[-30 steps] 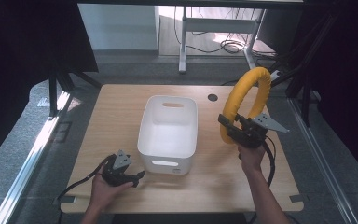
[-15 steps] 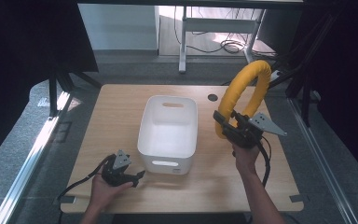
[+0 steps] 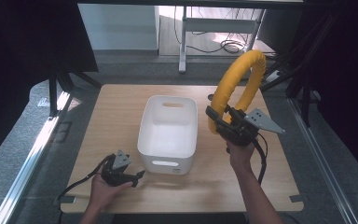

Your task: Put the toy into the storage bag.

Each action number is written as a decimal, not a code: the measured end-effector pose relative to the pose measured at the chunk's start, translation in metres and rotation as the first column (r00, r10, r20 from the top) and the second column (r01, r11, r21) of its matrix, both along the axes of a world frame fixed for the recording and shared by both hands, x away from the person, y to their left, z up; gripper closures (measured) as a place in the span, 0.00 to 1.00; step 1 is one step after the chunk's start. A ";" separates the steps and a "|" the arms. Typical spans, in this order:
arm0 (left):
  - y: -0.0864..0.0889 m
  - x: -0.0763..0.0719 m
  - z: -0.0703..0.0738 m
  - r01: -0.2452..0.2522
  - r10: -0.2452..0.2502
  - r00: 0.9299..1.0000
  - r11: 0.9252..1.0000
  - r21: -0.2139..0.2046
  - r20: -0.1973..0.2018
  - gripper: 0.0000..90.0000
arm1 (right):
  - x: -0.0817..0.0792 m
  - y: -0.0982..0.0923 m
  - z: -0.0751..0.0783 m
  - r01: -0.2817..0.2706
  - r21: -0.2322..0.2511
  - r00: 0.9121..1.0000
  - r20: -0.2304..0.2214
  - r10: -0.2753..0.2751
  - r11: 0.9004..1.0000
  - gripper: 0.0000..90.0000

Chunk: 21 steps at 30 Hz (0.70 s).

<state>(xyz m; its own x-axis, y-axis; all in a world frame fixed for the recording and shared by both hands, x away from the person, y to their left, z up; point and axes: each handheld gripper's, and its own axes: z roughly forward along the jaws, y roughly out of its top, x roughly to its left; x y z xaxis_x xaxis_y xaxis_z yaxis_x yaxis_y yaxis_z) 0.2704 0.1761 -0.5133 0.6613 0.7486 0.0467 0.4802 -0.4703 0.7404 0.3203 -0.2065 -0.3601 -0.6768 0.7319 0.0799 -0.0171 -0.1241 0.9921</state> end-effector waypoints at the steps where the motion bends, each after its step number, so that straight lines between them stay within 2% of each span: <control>1: 0.000 0.000 0.000 0.000 0.000 1.000 1.000 -0.002 0.001 0.17 | 0.000 0.001 0.002 -0.001 -0.002 1.000 0.002 0.001 1.000 0.56; 7: 0.000 0.000 0.000 -0.001 0.001 1.000 1.000 -0.003 0.001 0.17 | -0.001 0.007 0.011 -0.004 0.016 1.000 0.010 0.004 1.000 0.56; 12: 0.000 0.000 0.000 -0.001 0.001 1.000 1.000 -0.005 0.001 0.17 | 0.000 0.017 0.019 -0.017 0.017 0.999 0.036 0.016 1.000 0.56; 21: 0.001 0.000 0.000 0.001 -0.001 1.000 1.000 0.000 0.000 0.17 | 0.001 0.037 0.028 -0.043 0.026 0.998 0.037 0.042 0.999 0.56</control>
